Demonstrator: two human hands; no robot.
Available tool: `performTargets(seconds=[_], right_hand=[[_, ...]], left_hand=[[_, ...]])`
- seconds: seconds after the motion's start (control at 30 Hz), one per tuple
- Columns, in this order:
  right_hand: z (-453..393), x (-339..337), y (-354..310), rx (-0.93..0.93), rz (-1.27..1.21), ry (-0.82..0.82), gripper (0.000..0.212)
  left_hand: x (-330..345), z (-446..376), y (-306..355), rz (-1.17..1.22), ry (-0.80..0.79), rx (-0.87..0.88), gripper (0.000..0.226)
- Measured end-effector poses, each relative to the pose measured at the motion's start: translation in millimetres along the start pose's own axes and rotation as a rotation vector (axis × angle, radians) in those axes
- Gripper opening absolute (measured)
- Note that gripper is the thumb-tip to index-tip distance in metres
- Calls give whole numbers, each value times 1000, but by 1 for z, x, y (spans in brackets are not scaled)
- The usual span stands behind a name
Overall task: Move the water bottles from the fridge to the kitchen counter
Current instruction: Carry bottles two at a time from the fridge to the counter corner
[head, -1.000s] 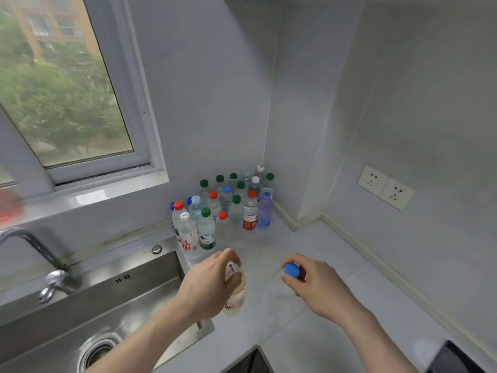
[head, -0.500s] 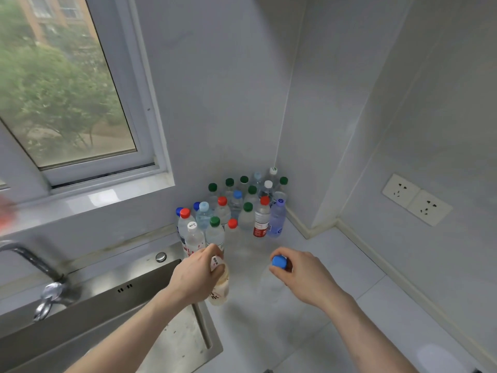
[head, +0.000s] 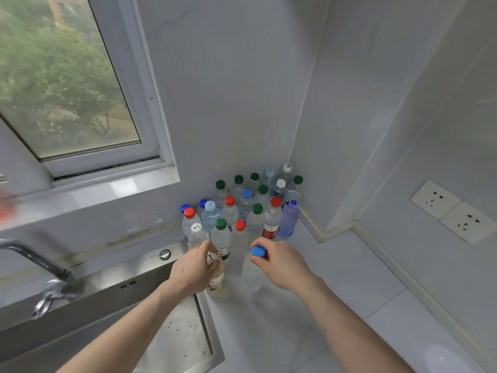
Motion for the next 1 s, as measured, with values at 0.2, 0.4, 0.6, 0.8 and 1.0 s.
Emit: performTargets(seconds=[0.2,0.4,0.6,0.8,1.0], right_hand=[[-30,11,-13,-20,15,-25,22],[-54,25,-25,-22,7,-65,23],[-71,39,-32,-14,16,-94,25],[-74,54,-33,22,11,-108,26],[-65,51,-30,74,15,-83,44]], left_hand=[[-7,-16,-6,-28,41,-25,19],[-13,-23,-17,-43,62,-35,21],[-16,-26,-21,-35,19,-8,20],[-18,-25,-27,-25,-39,5,29],[-27,-14,-29,14,-25,24,37]])
Point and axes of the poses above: each hand's wrist, its own z-axis away from the middle knuckle, its own x-axis out of the palm, y = z × x, the point moved 5 cm from there along -z, towards the middle knuckle, and after that the axes turned 1 degree about -y, right-handed, at the moved point
